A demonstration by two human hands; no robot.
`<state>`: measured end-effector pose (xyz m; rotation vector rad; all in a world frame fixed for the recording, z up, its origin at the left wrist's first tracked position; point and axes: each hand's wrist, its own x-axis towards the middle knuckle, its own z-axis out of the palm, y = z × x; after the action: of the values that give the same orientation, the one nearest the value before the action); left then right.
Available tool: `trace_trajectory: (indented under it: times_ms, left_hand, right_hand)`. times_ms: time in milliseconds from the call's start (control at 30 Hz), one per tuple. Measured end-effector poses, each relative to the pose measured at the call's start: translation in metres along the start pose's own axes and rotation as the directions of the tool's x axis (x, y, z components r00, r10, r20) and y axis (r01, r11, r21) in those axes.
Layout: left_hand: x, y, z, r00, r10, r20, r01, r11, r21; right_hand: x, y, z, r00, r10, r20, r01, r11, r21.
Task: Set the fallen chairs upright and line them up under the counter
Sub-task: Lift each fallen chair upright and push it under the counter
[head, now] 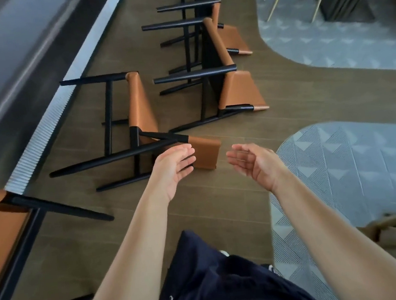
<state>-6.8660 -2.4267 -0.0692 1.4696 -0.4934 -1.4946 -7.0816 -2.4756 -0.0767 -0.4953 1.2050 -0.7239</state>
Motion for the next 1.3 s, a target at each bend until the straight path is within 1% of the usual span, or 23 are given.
trace_trajectory:
  times_ms: [267,500,633,833,1000,1100,1200,1300]
  left_hand:
    - [0.076,-0.001,0.042,0.989,-0.136,-0.064,0.135,0.991,-0.024]
    - [0.148,0.004,0.067,0.963,-0.243,-0.115,0.250,0.967,0.050]
    - [0.169,0.004,0.083,0.950,-0.279,-0.143,0.290,0.955,0.065]
    - [0.192,-0.009,0.114,0.933,-0.316,-0.173,0.331,0.942,0.061]
    - [0.202,-0.026,0.145,0.919,-0.326,-0.223,0.333,0.943,-0.008]
    - [0.209,-0.038,0.161,0.909,-0.328,-0.255,0.321,0.944,-0.073]
    - [0.219,-0.052,0.170,0.880,-0.374,-0.292,0.345,0.927,-0.147]
    - [0.233,-0.069,0.171,0.854,-0.412,-0.318,0.381,0.911,-0.160]
  right_hand:
    - [0.052,-0.026,-0.019,0.996,0.028,-0.083,-0.019,0.994,0.106]
    - [0.107,-0.047,-0.027,0.984,0.078,-0.158,-0.055,0.987,0.148]
    - [0.127,-0.055,-0.039,0.978,0.111,-0.174,-0.082,0.982,0.169]
    - [0.155,-0.064,-0.068,0.972,0.176,-0.156,-0.148,0.973,0.178]
    - [0.167,-0.076,-0.100,0.961,0.249,-0.119,-0.231,0.962,0.148]
    - [0.180,-0.084,-0.120,0.959,0.266,-0.098,-0.255,0.960,0.116]
    - [0.196,-0.085,-0.132,0.951,0.292,-0.105,-0.282,0.955,0.096]
    - [0.213,-0.074,-0.138,0.942,0.322,-0.099,-0.313,0.945,0.097]
